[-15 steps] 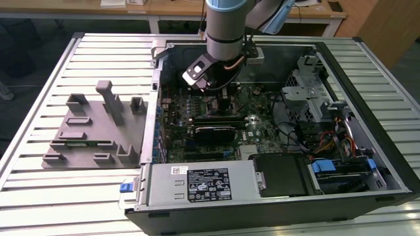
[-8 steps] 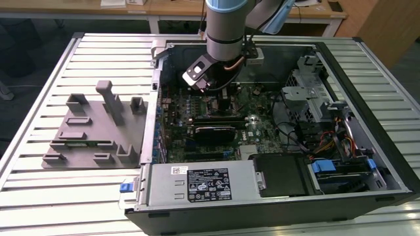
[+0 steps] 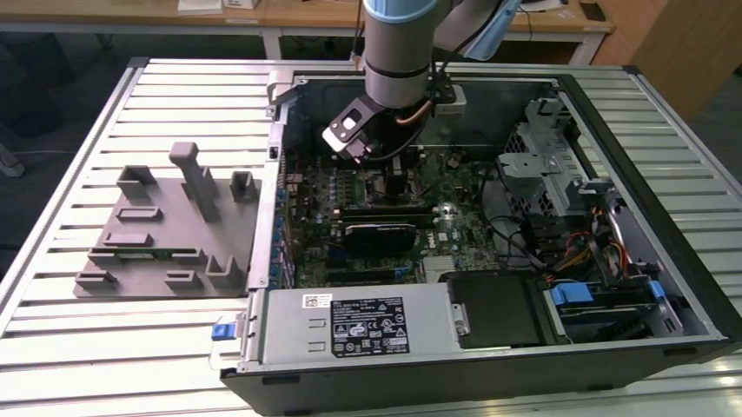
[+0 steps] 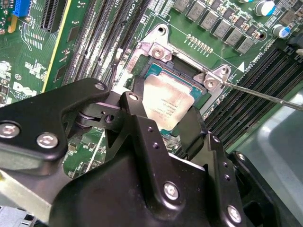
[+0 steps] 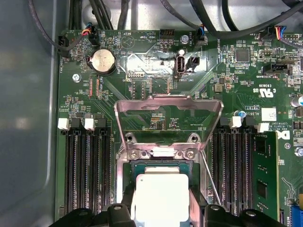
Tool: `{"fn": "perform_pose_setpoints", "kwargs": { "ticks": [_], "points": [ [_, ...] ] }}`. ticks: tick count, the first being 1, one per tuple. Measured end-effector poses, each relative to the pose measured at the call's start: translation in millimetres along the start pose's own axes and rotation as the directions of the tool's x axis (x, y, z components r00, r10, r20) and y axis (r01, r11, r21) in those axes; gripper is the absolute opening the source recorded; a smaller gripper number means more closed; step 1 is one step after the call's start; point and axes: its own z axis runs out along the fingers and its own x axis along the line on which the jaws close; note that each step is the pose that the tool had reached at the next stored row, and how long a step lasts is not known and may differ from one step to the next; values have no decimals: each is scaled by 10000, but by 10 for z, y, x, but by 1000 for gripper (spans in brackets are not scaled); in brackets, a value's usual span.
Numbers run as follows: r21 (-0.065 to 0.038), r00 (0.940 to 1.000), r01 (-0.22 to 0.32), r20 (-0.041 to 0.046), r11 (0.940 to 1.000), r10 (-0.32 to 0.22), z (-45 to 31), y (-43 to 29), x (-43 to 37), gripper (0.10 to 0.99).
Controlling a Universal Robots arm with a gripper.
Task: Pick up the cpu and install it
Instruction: 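Place the cpu into insertion slot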
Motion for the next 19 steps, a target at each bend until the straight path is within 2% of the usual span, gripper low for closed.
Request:
{"fn": "perform_pose_setpoints", "kwargs": {
  "ticks": [2,3,19],
  "points": [
    [-3,10000,0,-7,10000,0,4,1,2,549],
    [2,10000,0,1,10000,0,1,0,0,612],
    [5,10000,0,8,10000,0,-25,0,-1,596]
  ]
}}
